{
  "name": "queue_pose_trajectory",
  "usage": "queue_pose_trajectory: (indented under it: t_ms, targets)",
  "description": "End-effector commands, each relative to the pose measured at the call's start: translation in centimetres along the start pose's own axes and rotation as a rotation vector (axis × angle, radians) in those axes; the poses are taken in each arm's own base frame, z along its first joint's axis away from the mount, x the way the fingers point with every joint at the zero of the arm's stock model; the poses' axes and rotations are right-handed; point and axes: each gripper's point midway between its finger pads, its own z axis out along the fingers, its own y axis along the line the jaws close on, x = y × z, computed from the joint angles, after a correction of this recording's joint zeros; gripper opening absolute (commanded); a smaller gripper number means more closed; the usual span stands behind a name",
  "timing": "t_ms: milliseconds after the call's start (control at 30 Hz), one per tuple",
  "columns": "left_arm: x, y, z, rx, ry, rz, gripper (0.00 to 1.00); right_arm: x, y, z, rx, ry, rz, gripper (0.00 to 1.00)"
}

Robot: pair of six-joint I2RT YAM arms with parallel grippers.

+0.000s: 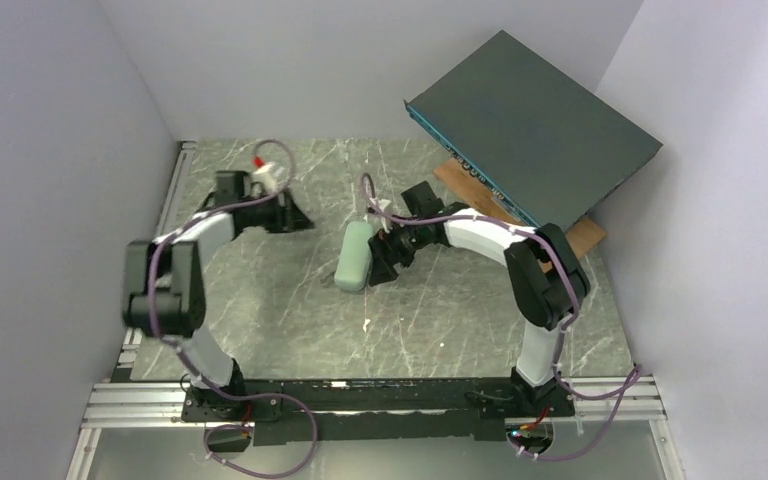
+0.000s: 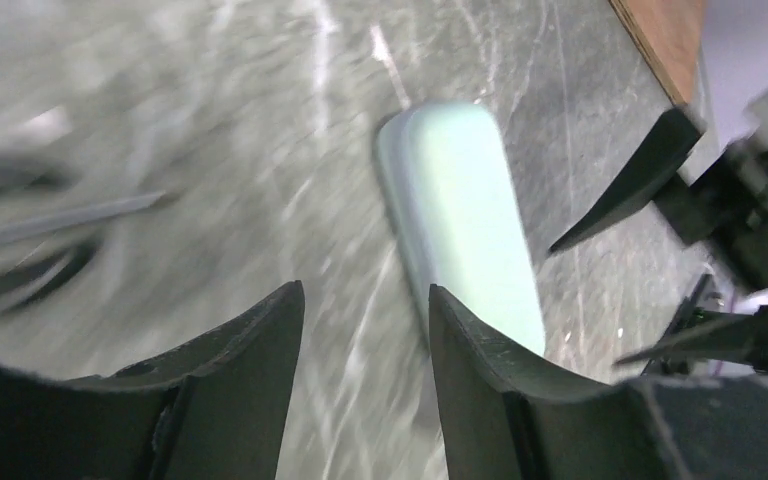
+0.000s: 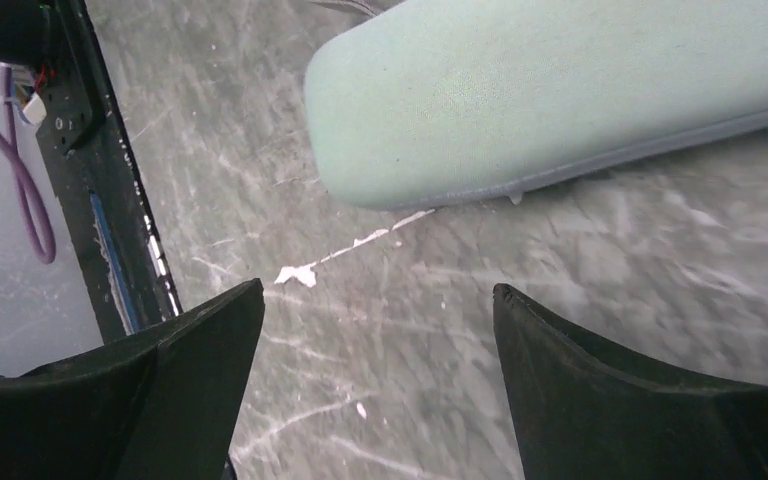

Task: Open the umbrella

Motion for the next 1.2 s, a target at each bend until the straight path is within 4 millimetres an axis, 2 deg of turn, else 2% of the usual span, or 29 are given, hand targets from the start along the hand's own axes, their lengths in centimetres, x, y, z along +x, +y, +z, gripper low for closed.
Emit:
queue_pose_trajectory:
  t_ms: [0,100,133,167,233,333,467,633,733,833,1033,1167]
  targets:
    - [0.1,-1.5,-8.4,0.001,-0.121,0.329,0.55,-4.2,0.9,-4.6,0.062,-0.089,-0.165,0.86]
    - [4.4,-3.2,-10.7,0.001,-0.093,0.621,0.57,-5.4,0.1,-4.9,0.107,-0.100,-0.117,0.83]
    - [6.5,-3.7,-10.9,0.025,-0.080,0.678,0.58,-5.6,-0.3,-4.7,0.121,-0.098,-0.085,0.82]
    - [7.7,-4.4,-11.0,0.045,-0.073,0.747,0.59,-5.7,-0.7,-4.4,0.135,-0.095,-0.039,0.80]
    - [9.9,-5.2,-10.4,0.054,-0.024,0.854,0.56,-4.9,-1.6,-3.8,0.166,-0.082,0.065,0.79]
    - [12.5,-7.0,-9.2,0.132,0.040,1.021,0.54,-3.6,-1.4,-2.8,0.140,-0.073,0.191,0.80]
    - [13.3,-7.5,-7.5,0.178,0.071,1.142,0.46,-3.9,-1.4,-1.8,0.111,-0.094,0.278,0.82]
    - [14.7,-7.6,-4.9,0.243,0.151,1.207,0.40,-4.4,-1.8,-0.6,0.082,-0.100,0.353,0.82]
    - [15.4,-6.3,-3.5,0.229,0.220,1.218,0.37,-4.8,-2.1,0.1,0.067,-0.104,0.382,0.82]
    - [14.8,-4.7,-2.4,0.171,0.255,1.189,0.34,-4.9,-2.7,0.9,0.073,-0.086,0.378,0.82]
    - [12.2,-4.1,-1.2,0.099,0.218,1.180,0.35,-5.7,-3.8,2.0,0.067,-0.083,0.375,0.81]
    - [11.9,-4.2,-1.2,0.091,0.207,1.198,0.36,-4.6,-4.5,2.7,0.048,-0.046,0.377,0.70]
